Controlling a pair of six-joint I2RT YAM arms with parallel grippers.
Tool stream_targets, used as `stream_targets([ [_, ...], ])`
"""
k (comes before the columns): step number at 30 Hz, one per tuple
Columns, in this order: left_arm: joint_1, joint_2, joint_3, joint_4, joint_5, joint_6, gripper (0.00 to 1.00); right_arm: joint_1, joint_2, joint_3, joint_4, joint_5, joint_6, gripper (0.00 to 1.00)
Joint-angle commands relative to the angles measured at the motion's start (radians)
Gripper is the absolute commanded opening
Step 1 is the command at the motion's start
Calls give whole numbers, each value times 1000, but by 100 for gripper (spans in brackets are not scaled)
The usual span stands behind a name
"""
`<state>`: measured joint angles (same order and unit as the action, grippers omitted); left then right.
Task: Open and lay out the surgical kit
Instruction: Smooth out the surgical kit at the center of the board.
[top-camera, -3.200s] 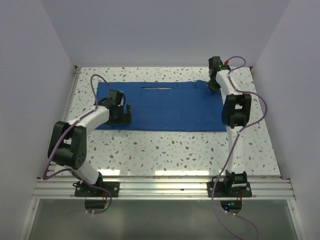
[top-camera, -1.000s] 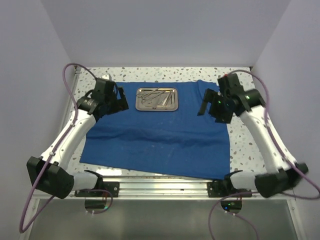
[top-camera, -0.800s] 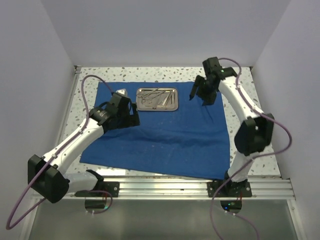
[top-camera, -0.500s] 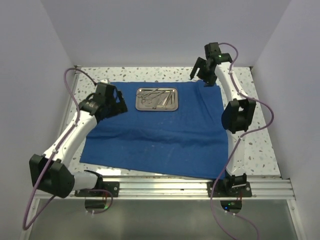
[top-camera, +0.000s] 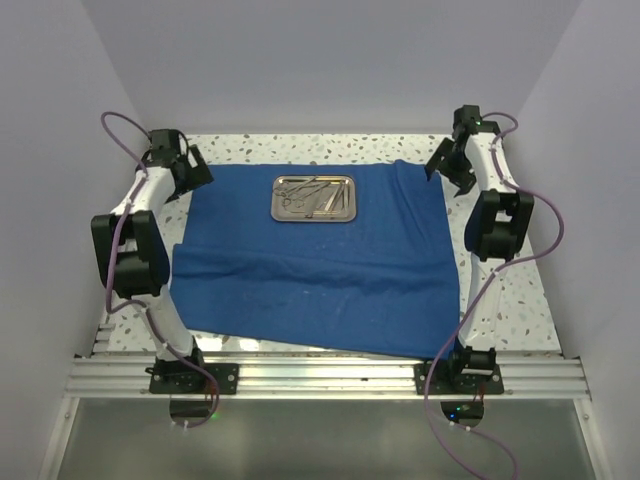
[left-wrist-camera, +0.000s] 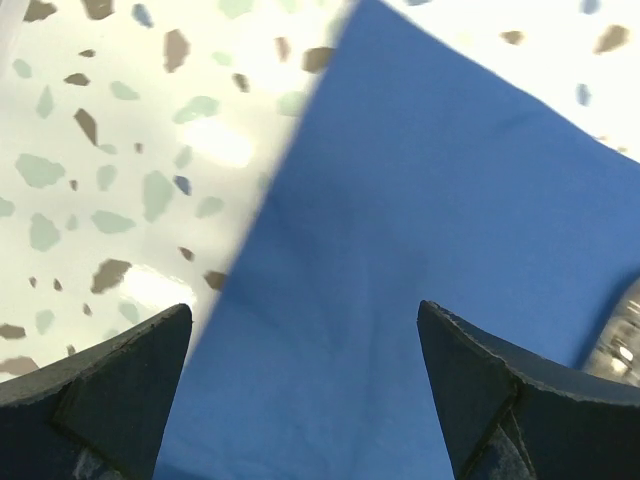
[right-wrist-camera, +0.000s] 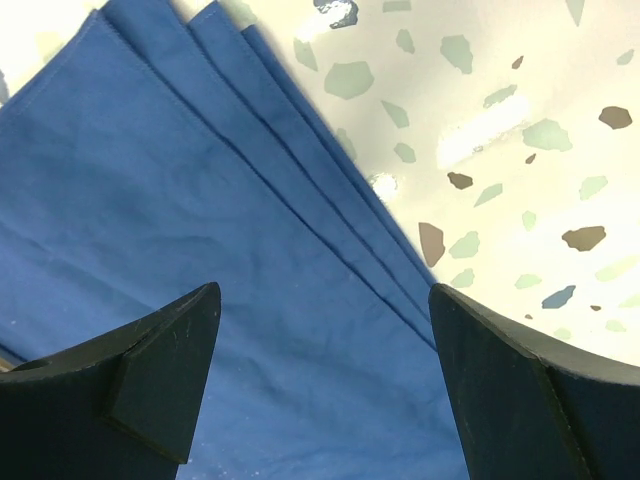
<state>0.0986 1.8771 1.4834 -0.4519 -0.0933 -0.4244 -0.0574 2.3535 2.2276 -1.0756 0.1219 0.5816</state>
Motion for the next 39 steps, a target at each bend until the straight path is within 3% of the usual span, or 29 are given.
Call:
stream_targets([
  [1,38,65,72,82,63,33,98,-4,22,12,17,41,-32,89],
  [15,110,183,95,117,125,35,98,19,237,174,71,71,3,79],
  [24,119,218,78,136,147,35,98,133,337,256,-18,243,-95,47],
  [25,119,218,74,137,152,35,98,143,342,256,-26,255,-101,42],
  [28,122,226,66,142,162,36,98,146,345,241,-46,304,-112,11],
  [30,121,228,63,147,167,41,98,142,336,218,-50,329,-121,0],
  [39,121,244,78,142,176,56,97,2,211,101,-56,441,-78,0],
])
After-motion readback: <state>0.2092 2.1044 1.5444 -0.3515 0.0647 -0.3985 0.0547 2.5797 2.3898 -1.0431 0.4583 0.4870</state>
